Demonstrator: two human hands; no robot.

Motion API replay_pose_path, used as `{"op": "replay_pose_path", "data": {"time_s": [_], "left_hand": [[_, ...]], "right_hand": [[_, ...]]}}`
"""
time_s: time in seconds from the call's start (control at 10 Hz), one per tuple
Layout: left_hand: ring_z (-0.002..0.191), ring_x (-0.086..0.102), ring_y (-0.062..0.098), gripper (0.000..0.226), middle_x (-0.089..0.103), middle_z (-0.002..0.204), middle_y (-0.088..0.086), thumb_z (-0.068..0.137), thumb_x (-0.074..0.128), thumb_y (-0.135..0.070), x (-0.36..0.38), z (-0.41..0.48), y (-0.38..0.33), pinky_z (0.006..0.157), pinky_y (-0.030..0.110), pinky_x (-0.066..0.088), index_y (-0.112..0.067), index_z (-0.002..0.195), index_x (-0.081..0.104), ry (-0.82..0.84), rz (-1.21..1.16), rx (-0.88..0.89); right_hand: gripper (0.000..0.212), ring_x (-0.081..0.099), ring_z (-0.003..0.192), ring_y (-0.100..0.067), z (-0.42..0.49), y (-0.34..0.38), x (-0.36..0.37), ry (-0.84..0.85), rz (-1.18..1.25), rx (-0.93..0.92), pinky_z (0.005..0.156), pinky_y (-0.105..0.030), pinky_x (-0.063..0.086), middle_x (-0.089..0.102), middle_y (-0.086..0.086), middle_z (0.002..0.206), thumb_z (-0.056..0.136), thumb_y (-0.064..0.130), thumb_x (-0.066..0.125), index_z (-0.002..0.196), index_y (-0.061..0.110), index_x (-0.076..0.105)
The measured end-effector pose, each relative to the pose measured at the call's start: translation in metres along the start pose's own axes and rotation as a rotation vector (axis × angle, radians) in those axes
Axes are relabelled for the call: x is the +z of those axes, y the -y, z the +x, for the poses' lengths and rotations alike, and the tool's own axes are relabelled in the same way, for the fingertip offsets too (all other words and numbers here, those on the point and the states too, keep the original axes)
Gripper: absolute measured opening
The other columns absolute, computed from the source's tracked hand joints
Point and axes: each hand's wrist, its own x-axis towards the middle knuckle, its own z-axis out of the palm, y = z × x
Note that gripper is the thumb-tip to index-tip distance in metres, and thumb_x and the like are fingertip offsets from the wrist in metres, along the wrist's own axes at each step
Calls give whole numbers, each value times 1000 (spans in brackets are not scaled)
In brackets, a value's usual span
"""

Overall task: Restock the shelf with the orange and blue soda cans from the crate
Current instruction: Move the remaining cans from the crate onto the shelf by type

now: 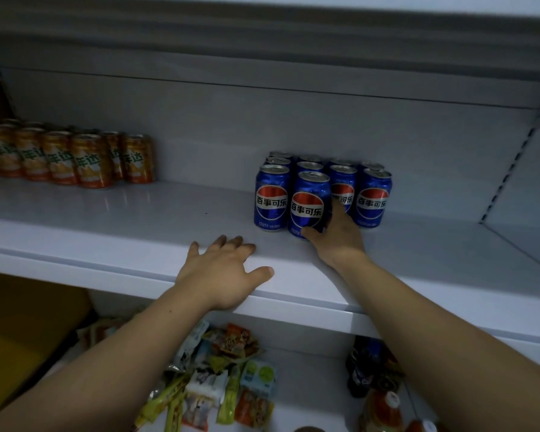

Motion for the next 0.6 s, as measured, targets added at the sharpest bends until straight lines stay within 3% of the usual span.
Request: {"op": "replay_pose_path", "data": {"time_s": [0.3,0.6], "left_hand": [[147,6,15,68,11,159,-8,89,22,-69,-1,-1,-1,116,52,2,-36,149,20,-5,-7,2],[147,6,16,69,12,160,-8,89,21,-70,0,-1,0,116,53,2,-36,149,19,6,0,-4]], "right_hand": [[55,53,122,-29,4,-2,1,27,-60,28,92,-32,42,55,-7,137,89,35,65,135,17,42],[46,55,116,-32,8,-2,5,63,-177,42,88,-34,43,58,-11,130,93,41,56,129,13,45]]}}
